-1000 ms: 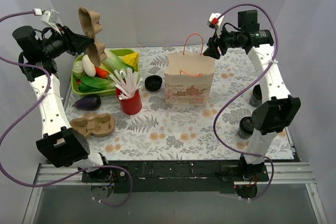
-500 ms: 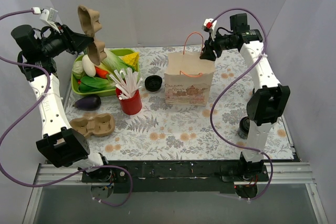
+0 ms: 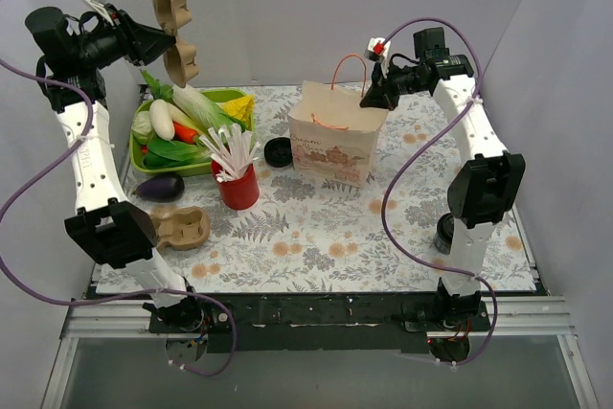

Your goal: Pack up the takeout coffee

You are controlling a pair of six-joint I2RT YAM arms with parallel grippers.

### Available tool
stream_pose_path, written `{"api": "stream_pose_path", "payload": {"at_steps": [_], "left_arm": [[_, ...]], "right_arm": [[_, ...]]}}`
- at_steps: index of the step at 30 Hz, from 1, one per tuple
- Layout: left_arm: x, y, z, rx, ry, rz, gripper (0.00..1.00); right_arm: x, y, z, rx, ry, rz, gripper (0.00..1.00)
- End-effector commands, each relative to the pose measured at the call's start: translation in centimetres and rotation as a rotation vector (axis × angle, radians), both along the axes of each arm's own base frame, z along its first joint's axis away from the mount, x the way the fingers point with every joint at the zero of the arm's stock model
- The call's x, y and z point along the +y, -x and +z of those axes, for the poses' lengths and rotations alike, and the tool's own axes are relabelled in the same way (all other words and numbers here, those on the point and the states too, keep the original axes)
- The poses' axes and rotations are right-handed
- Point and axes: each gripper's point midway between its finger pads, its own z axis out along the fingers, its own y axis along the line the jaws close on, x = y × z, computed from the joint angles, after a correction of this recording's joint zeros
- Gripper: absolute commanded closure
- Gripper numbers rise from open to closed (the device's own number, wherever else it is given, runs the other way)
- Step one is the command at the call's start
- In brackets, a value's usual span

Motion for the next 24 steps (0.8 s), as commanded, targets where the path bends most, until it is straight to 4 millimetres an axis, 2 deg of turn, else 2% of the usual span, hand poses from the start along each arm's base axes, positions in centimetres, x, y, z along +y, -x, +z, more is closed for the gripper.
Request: {"api": "stream_pose_path", "payload": {"at_steps": [1,3,4,6,7,8,9,10,11,12,13,14,15,17,18,19,21,23,24], "left_arm": [[-2.9,0.6,1.6,-0.048,-0.021,-0.105,1.0],[-4.2,0.5,1.2,-0.047,-0.024,-0.146,1.0],[-4.6,0.6,1.1,-0.045,-0.025,-0.163,1.0],[-5.6,0.7,1.0,-0.052,-0.034,-0.198,1.0],[-5.7,0.4,0.9,-0.052,-0.037,-0.202,1.0],[-6.0,0.1,0.7,-0.049,-0.039,-0.207,1.0],[-6.6,0.3,1.4,-0.068,-0.045,-0.22,1.0],[-6.8,-0.2,1.1,-0.061,-0.043,-0.228,1.0],[-7.2,-0.5,0.9,-0.057,-0.047,-0.234,1.0],[-8.1,-0.3,2.1,-0.09,-0.058,-0.241,1.0],[-8.4,-1.3,1.4,-0.074,-0.056,-0.241,1.0],[-8.9,-1.5,1.4,-0.072,-0.06,-0.242,1.0],[-10.2,-1.7,1.9,-0.091,-0.065,-0.251,1.0],[-11.5,-2.4,1.5,-0.092,-0.067,-0.26,1.0],[-13.2,-2.1,1.9,-0.109,-0.07,-0.278,1.0],[-13.8,-2.1,1.9,-0.112,-0.071,-0.282,1.0],[-17.5,-0.6,1.8,-0.123,-0.08,-0.355,1.0],[-19.1,0.5,0.3,-0.082,-0.09,-0.402,1.0],[-19.9,2.5,1.0,-0.102,-0.1,-0.432,1.0]], "right_arm": [[0.5,3.1,5.6,-0.108,-0.043,0.03,0.99],[0.6,4.7,6.6,-0.162,-0.021,0.047,0.99],[0.9,5.6,5.6,-0.144,-0.003,0.061,0.99],[0.6,7.4,6.3,-0.179,0.025,0.061,0.99],[0.6,8.4,5.3,-0.158,0.038,0.071,0.99],[0.3,9.5,6.2,-0.181,0.041,0.066,0.99],[0.2,10.1,6.0,-0.175,0.044,0.063,0.99],[0.1,11.0,5.0,-0.143,0.05,0.061,0.99],[-0.3,12.0,5.8,-0.166,0.048,0.049,0.99],[-0.3,12.3,5.9,-0.187,0.045,0.045,0.99],[-0.4,13.1,4.5,-0.144,0.049,0.03,0.99],[-0.8,13.6,5.5,-0.188,0.045,0.007,0.99],[-0.9,13.8,5.5,-0.202,0.04,-0.008,0.99],[-1.0,13.8,5.4,-0.243,0.028,-0.048,0.99],[-1.0,13.8,5.4,-0.252,0.022,-0.055,0.99],[-0.8,13.7,5.7,-0.271,0.016,-0.057,0.99],[-0.7,13.5,5.9,-0.265,0.018,-0.055,0.99],[-0.6,13.3,5.3,-0.225,0.036,-0.052,0.99],[-0.6,13.2,5.9,-0.234,0.036,-0.051,0.99]]}}
